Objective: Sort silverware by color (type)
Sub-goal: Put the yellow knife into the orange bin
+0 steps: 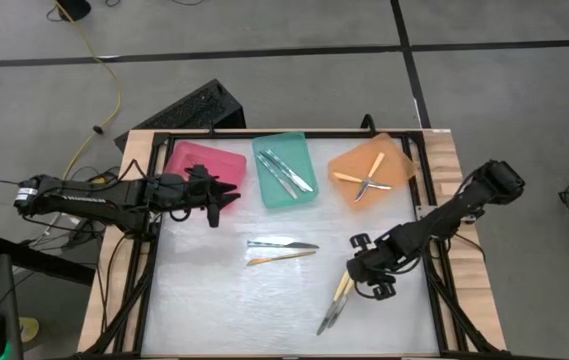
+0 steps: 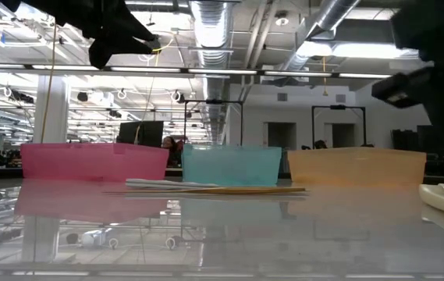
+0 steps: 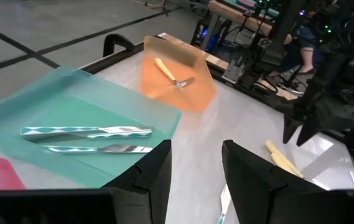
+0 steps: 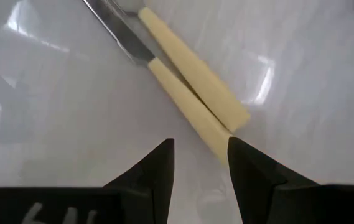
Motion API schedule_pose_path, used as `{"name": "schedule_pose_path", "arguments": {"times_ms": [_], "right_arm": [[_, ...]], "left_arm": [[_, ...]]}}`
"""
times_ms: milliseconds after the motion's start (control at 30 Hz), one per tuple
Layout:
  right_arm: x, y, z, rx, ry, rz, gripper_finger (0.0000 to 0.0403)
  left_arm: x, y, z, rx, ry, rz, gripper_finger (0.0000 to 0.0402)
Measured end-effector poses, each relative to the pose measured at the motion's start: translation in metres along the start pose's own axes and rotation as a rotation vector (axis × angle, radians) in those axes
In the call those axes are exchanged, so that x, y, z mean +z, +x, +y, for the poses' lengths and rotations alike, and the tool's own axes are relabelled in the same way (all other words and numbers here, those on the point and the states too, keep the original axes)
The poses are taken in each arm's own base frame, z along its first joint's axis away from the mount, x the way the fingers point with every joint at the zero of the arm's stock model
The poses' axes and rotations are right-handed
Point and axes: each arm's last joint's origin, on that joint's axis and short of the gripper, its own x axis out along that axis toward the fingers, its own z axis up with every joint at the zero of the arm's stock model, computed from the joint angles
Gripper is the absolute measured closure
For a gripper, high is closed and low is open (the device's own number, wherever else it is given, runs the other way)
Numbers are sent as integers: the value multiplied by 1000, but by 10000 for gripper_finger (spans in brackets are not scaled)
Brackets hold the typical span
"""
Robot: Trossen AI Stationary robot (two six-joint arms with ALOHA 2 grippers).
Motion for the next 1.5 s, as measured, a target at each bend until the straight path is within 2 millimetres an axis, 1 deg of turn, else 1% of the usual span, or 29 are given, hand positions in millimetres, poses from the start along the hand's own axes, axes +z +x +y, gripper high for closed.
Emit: {"name": "schedule_pose_path", "arguments": {"times_ms": [167,300,500,667,967,1133,1267,1500], "right_arm": [[-4,7,-9,-10,-11,-8,246],[-9,13,-13,-16,-74,-7,246],[-10,17,-14,0,-162,-32,246],[-10,18,-17,3,-187,-37,246],[-6,50,-19,33,-191,40,246],[-6,54,-22,11,-163,53,247],[-7,54,-24,-21,-119,61,260],[-8,53,-24,-31,-50,65,312]], "left_arm": [[0,0,0,2,0,-1,276],[0,0,1,29,5,-14,276],[1,0,2,71,4,-33,276],[1,0,2,84,4,-39,276],[1,0,3,96,2,-47,276],[1,0,3,96,-6,-47,276],[1,0,3,96,-19,-48,276],[1,0,3,97,-20,-48,276]]}}
